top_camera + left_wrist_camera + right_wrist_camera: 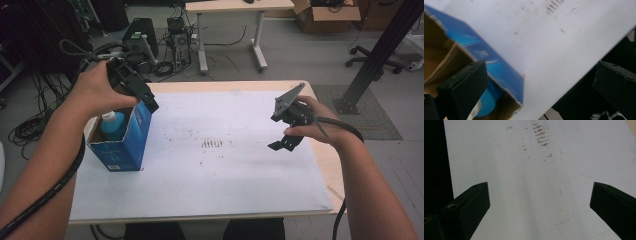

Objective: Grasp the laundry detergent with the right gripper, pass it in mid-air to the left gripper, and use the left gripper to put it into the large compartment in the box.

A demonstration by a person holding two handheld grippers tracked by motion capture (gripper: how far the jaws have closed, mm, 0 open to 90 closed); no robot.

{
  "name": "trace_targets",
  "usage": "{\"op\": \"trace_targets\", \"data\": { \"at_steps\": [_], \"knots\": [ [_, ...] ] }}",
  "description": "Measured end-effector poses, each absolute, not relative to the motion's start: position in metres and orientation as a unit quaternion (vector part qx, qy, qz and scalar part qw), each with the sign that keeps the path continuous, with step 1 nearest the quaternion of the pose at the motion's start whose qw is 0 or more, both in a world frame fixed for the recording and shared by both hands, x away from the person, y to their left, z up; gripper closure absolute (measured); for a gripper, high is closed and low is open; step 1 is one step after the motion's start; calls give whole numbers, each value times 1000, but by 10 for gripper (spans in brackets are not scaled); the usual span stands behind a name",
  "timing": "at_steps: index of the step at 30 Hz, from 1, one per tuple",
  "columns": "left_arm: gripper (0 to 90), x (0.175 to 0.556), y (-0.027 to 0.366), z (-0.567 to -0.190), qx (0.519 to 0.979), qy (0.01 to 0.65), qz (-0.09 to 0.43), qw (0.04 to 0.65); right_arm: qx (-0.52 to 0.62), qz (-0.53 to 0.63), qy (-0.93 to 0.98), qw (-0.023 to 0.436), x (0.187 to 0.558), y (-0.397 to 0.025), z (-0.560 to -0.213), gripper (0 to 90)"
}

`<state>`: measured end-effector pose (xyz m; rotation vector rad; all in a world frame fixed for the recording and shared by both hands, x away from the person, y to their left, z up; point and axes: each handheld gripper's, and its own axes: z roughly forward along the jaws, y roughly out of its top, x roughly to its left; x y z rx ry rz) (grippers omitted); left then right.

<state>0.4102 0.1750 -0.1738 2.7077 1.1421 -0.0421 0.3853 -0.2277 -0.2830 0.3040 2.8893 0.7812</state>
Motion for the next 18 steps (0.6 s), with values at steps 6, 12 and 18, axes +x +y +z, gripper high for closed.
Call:
{"op": "trace_targets", "data": {
  "at_steps": [6, 12, 18],
  "knots": [
    [2, 405, 160, -170, 944, 312, -23, 109, 96, 254, 960, 64, 388, -222, -281, 26],
    [2, 401, 149, -168, 959, 264, -25, 97, 89, 249, 962, 63, 389, -215, -277, 27],
    [2, 393, 134, -169, 978, 191, -2, 79, 84, 242, 965, 61, 388, -210, -274, 27]
  ]
}}
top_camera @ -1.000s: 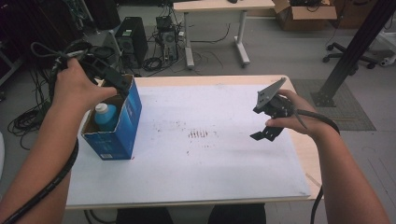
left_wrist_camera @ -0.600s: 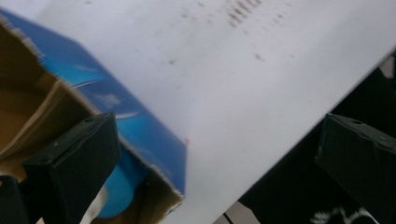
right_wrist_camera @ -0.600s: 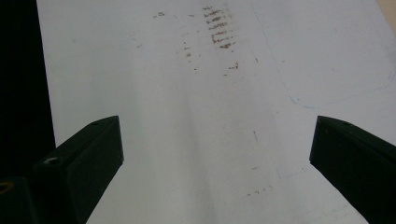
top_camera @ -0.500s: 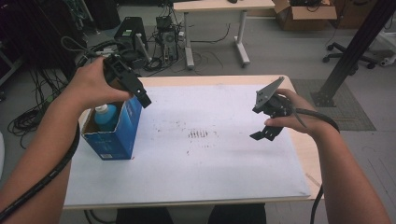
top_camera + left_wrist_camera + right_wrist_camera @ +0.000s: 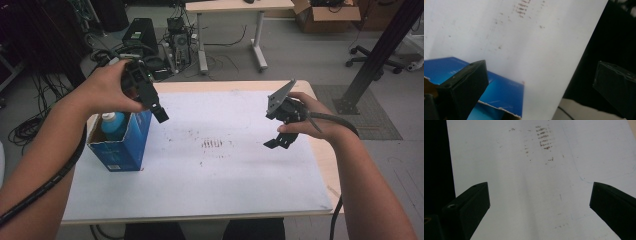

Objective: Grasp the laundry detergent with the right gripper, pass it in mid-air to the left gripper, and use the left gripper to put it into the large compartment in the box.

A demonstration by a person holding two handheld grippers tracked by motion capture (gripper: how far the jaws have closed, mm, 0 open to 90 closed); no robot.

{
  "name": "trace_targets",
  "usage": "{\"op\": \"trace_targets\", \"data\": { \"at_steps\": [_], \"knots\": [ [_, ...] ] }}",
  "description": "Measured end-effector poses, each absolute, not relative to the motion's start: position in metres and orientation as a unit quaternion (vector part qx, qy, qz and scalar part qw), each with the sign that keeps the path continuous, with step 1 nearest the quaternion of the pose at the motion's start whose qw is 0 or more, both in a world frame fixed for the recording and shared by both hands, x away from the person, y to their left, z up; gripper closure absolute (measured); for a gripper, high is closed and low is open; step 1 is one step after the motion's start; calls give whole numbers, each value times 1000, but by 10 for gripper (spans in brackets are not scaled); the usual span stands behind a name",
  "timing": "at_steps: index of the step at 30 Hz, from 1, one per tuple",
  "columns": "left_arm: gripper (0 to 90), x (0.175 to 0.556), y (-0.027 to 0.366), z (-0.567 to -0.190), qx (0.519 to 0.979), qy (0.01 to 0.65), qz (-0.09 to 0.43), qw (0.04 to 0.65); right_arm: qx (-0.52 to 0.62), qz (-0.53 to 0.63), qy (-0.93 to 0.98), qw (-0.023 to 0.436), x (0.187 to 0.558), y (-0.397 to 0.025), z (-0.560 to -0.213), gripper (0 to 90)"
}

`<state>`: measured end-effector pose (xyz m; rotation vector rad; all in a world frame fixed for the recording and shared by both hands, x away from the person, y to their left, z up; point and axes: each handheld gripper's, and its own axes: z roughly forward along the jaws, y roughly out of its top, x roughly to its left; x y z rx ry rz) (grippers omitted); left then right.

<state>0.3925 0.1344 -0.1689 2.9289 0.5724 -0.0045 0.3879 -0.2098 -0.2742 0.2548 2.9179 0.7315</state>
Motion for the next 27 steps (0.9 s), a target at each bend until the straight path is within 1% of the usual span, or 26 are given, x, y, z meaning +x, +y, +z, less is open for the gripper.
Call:
{"op": "trace_targets", "data": {
  "at_steps": [2, 5, 11, 20, 24, 27],
  "knots": [
    [2, 389, 128, -171, 984, 164, 1, 71, 81, 240, 965, 60, 387, -209, -274, 26],
    [2, 384, 120, -175, 989, 131, -5, 75, 80, 234, 967, 57, 386, -207, -274, 27],
    [2, 378, 103, -191, 994, 84, -17, 63, 79, 228, 969, 57, 383, -208, -272, 27],
    [2, 381, 102, -198, 995, 78, -17, 67, 79, 218, 971, 55, 381, -211, -270, 28],
    [2, 382, 104, -199, 995, 72, -9, 70, 76, 217, 972, 55, 382, -210, -269, 29],
    [2, 383, 103, -198, 996, 70, -8, 61, 73, 216, 972, 53, 383, -208, -270, 30]
  ]
}}
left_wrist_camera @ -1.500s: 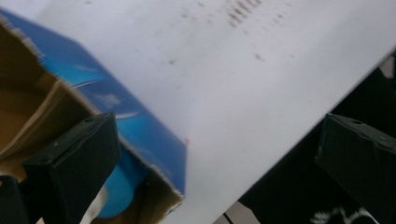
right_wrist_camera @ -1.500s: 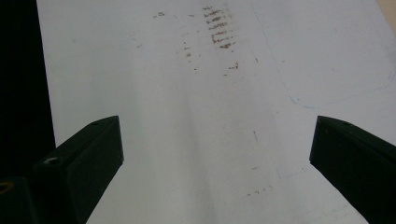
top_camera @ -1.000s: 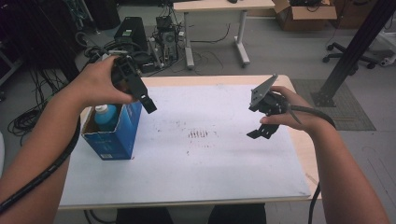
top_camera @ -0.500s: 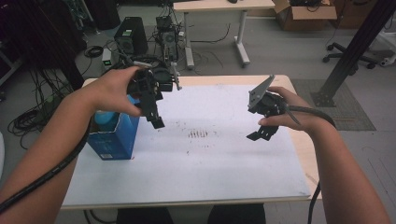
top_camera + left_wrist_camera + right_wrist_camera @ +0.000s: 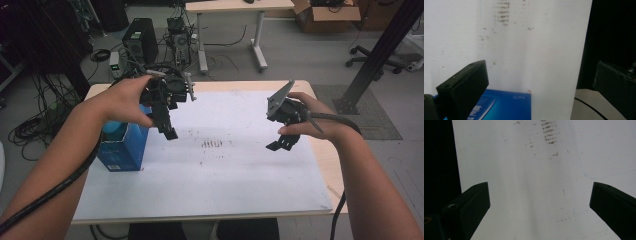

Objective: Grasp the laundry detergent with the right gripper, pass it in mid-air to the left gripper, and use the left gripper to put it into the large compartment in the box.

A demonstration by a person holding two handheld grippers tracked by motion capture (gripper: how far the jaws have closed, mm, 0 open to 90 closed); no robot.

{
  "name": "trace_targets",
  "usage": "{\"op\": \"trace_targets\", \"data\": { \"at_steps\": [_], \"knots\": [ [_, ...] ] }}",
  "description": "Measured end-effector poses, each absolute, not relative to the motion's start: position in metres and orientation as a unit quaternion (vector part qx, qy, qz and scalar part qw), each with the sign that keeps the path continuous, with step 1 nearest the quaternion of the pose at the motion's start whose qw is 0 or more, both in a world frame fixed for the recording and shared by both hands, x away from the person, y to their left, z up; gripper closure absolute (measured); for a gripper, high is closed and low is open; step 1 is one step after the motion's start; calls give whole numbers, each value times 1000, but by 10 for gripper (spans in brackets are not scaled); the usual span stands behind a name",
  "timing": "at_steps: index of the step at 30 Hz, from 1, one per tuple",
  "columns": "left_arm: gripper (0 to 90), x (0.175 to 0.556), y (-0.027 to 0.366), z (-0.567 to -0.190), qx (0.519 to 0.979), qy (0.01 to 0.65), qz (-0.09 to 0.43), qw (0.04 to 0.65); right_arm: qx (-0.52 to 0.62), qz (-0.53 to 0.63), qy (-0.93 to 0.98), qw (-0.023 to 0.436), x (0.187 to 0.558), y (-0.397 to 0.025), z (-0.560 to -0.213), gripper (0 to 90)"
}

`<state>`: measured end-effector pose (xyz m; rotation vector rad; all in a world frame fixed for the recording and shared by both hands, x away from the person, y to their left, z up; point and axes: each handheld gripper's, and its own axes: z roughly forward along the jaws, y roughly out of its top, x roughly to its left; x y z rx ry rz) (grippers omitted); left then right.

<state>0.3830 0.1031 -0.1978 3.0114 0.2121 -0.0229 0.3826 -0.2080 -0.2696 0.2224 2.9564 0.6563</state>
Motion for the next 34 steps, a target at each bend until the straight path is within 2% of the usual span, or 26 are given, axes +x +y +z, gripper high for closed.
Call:
{"op": "trace_targets", "data": {
  "at_steps": [14, 34],
  "knots": [
    [2, 398, 106, -206, 996, 85, -14, 35, 53, 167, 983, 53, 398, -188, -254, 31],
    [2, 393, 111, -206, 995, 93, -16, 45, 53, 167, 983, 58, 398, -187, -253, 31]
  ]
}}
